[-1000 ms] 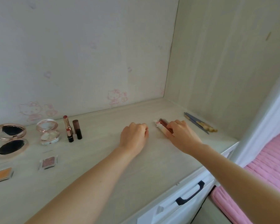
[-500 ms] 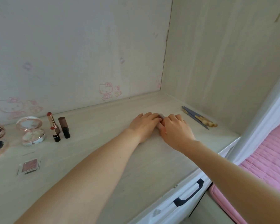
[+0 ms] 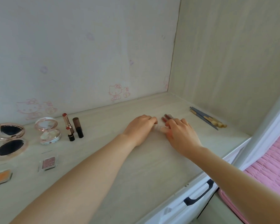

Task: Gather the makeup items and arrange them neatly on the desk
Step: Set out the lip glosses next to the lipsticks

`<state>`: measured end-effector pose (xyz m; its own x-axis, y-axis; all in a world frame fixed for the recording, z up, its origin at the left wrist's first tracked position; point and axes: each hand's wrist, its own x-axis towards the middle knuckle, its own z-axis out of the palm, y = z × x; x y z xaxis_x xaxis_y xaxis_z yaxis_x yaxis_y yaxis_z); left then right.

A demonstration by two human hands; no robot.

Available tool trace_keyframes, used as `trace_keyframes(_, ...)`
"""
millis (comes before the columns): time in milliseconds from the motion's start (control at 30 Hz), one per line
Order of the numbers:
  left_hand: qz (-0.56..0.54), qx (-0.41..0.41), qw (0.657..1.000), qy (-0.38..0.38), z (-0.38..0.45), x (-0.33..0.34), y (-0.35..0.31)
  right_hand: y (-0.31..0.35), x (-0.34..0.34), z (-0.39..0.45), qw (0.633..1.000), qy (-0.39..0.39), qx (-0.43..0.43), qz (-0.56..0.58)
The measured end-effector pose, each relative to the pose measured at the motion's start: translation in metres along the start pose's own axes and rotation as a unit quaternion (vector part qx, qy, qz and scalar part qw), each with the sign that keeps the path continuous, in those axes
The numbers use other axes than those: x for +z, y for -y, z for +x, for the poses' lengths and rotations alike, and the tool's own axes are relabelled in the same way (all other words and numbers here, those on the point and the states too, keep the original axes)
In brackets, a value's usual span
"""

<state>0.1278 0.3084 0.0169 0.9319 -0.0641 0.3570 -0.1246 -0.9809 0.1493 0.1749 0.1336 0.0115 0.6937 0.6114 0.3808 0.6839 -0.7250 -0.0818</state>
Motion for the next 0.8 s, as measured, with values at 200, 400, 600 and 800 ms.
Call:
trace_keyframes(200,-0.108,-0.029,0.993,-0.031,-0.044,-0.034,0.014,0.029,-0.008,-0.011,0.991,-0.07,-0.048,0.107)
trace_keyframes(400,-0.194,-0.096,0.976,-0.038,-0.098,-0.067,0.032,0.071,-0.016,-0.019,0.966,-0.084,-0.064,0.235)
trace_keyframes(600,-0.258,-0.16,0.948,-0.095,-0.151,-0.1,0.044,0.121,-0.024,-0.031,0.943,-0.06,-0.071,0.319)
trace_keyframes(800,-0.275,-0.204,0.933,-0.11,-0.203,-0.116,0.057,0.164,-0.029,-0.042,0.93,-0.055,-0.054,0.358)
